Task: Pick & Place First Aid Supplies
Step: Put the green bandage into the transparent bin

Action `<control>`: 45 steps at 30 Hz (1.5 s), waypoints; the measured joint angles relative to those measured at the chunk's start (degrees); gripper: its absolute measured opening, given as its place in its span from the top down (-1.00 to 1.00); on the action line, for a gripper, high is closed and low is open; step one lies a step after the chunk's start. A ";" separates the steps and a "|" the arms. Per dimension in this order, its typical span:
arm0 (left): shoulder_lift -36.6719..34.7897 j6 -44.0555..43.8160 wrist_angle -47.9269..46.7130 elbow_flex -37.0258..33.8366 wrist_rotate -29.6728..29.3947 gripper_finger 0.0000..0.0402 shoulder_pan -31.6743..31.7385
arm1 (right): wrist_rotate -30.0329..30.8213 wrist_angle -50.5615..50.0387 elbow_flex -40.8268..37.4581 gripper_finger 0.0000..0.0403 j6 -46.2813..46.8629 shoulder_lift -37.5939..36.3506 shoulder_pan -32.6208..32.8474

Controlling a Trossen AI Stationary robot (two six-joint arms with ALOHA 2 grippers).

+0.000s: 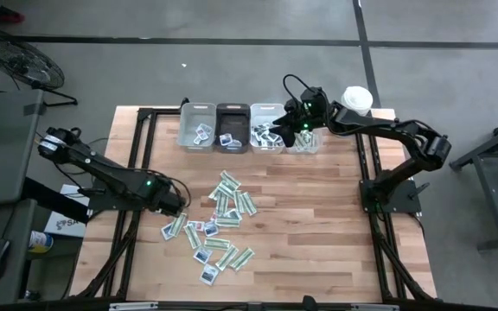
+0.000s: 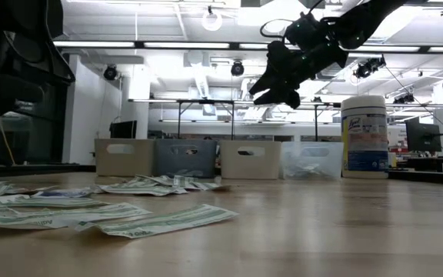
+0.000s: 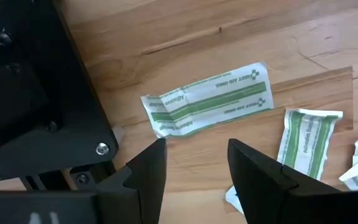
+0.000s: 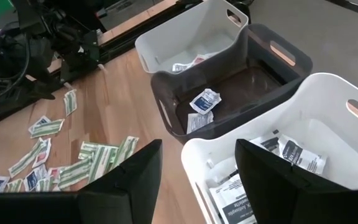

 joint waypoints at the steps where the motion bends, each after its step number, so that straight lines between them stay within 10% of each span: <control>1: 0.00 -0.03 -0.14 0.00 -0.03 0.18 0.02 | 0.00 0.04 0.00 0.02 0.00 0.00 0.00; 30: 0.39 -1.07 15.13 -13.68 1.34 0.19 0.07 | -0.44 -0.15 0.00 0.02 1.27 0.00 0.00; 45: 0.61 0.64 18.23 -12.82 -1.77 0.97 0.04 | -3.09 -1.24 0.00 0.02 1.14 0.00 0.00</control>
